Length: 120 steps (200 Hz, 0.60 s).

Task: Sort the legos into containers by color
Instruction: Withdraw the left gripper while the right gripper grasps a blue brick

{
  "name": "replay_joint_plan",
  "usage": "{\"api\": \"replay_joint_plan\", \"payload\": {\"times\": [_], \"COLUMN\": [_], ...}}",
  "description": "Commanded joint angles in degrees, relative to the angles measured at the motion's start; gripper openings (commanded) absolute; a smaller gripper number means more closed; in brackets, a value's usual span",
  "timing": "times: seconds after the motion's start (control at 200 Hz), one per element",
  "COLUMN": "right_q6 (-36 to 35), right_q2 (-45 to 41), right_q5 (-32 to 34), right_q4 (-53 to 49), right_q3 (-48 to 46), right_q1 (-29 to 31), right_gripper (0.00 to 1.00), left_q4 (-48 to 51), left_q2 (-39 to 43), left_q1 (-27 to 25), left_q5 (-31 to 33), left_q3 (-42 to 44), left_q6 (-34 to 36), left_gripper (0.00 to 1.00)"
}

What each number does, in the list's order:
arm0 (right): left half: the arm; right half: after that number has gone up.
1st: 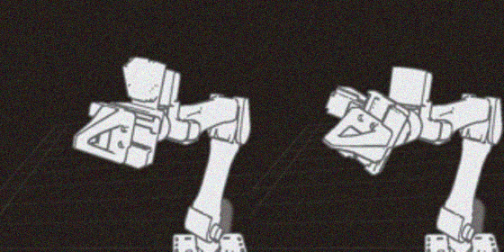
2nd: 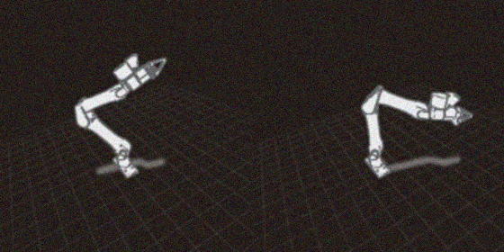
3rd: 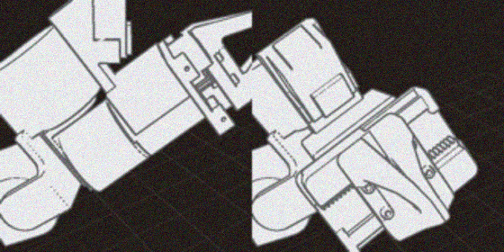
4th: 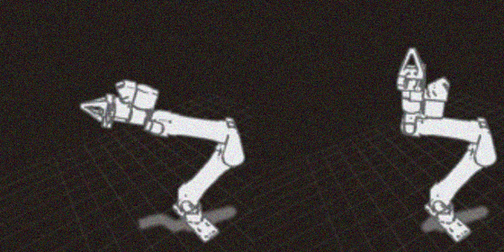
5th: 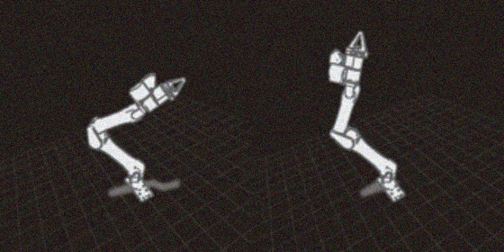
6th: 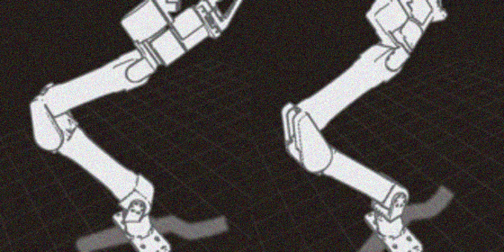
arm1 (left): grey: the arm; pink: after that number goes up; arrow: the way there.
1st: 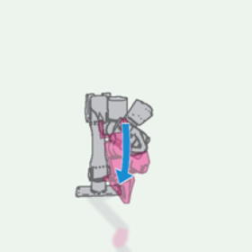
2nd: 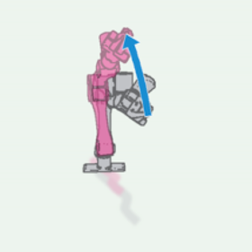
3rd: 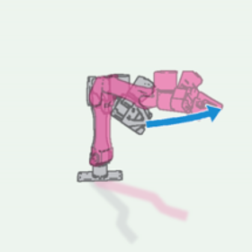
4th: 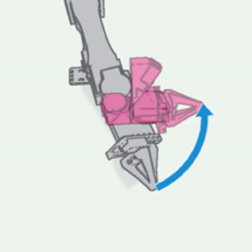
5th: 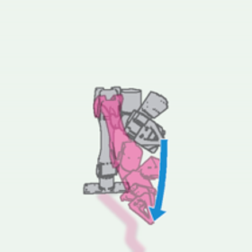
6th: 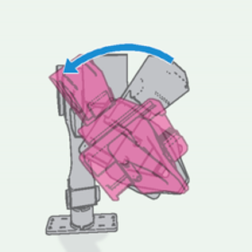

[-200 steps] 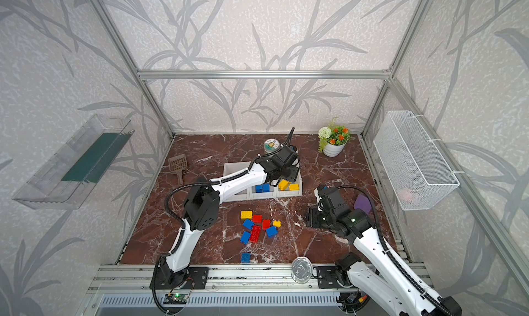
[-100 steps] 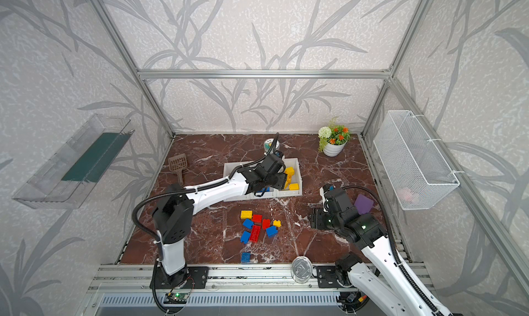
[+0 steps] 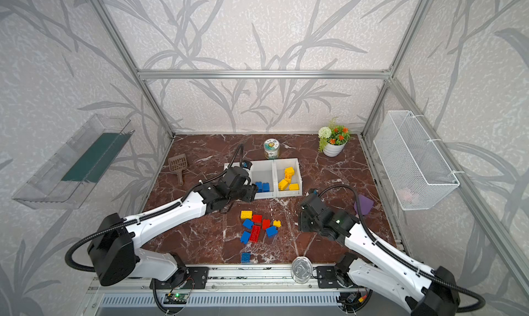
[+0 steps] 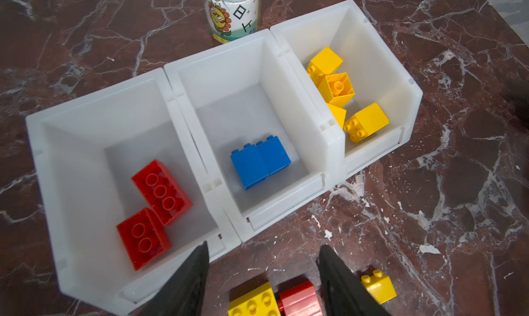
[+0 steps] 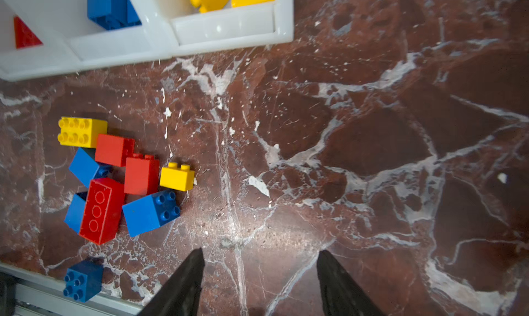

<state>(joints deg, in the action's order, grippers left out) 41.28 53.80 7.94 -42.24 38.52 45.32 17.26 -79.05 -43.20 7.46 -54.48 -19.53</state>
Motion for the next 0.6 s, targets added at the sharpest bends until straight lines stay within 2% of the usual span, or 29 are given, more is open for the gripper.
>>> {"api": "replay_joint_plan", "payload": {"times": [0.0,0.25,0.595], "right_q6": [1.79,-1.39,-3.23], "right_q2": [4.25,15.68,28.14], "right_q5": [1.89,1.64,-1.96], "right_q4": [2.33,5.82,11.64], "right_q3": [2.46,6.73,12.11], "right_q1": [4.15,12.73,16.02], "right_gripper": [0.64,0.65,0.62], "left_q4": [-1.08,-1.23,-0.32], "left_q2": [3.57,9.06,18.04], "left_q1": [1.43,4.24,5.43], "left_q5": [2.13,5.37,7.32], "left_q3": [4.03,11.63,17.73], "left_q6": [-2.18,-4.90,-6.87], "left_gripper": [0.64,0.64,0.64]}}
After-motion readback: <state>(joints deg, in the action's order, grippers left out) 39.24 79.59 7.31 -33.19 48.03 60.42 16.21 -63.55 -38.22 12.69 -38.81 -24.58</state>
